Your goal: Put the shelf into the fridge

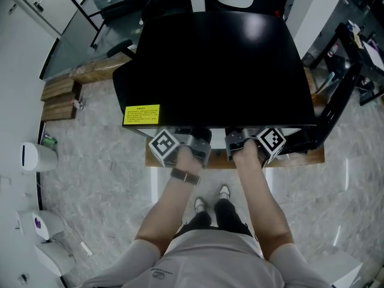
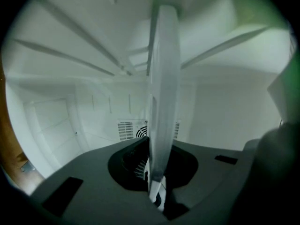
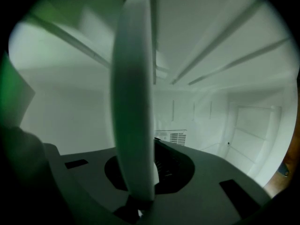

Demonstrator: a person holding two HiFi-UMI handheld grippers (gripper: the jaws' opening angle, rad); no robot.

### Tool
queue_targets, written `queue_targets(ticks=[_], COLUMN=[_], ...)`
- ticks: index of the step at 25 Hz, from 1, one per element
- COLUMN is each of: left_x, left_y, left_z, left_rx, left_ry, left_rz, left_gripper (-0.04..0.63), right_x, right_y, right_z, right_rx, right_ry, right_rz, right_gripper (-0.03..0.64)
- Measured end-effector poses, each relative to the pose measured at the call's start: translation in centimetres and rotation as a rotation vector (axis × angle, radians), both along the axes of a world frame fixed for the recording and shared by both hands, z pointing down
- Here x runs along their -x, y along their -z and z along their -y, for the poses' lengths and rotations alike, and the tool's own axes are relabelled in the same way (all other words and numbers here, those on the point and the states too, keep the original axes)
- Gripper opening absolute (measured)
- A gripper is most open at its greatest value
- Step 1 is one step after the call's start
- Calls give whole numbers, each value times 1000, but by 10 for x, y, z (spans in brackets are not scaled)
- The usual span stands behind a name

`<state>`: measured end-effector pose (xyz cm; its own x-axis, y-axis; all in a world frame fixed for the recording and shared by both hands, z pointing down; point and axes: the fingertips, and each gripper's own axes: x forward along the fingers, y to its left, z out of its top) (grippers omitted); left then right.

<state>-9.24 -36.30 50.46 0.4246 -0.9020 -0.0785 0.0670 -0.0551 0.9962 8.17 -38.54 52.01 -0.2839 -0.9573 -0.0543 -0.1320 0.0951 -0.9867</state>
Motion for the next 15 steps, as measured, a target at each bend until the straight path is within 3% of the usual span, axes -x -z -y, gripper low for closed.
queue_targets(ticks=[5,9,15], left_x=[0,0,-4], left_y=[0,1,2], left_z=[1,-1,-16], left_rx=[-21,-28,-25], left_ry=[11,41,78], left_rz=[4,9,3], left_gripper=[29,29,29], right_x=[-3,17,20], right_y=[-12,16,9], right_z=[-2,-8,-29], right_rx=[53,34,65], right_ry=[-6,11,-5], right_rz=[-35,94,111], right_gripper=[48,49,50])
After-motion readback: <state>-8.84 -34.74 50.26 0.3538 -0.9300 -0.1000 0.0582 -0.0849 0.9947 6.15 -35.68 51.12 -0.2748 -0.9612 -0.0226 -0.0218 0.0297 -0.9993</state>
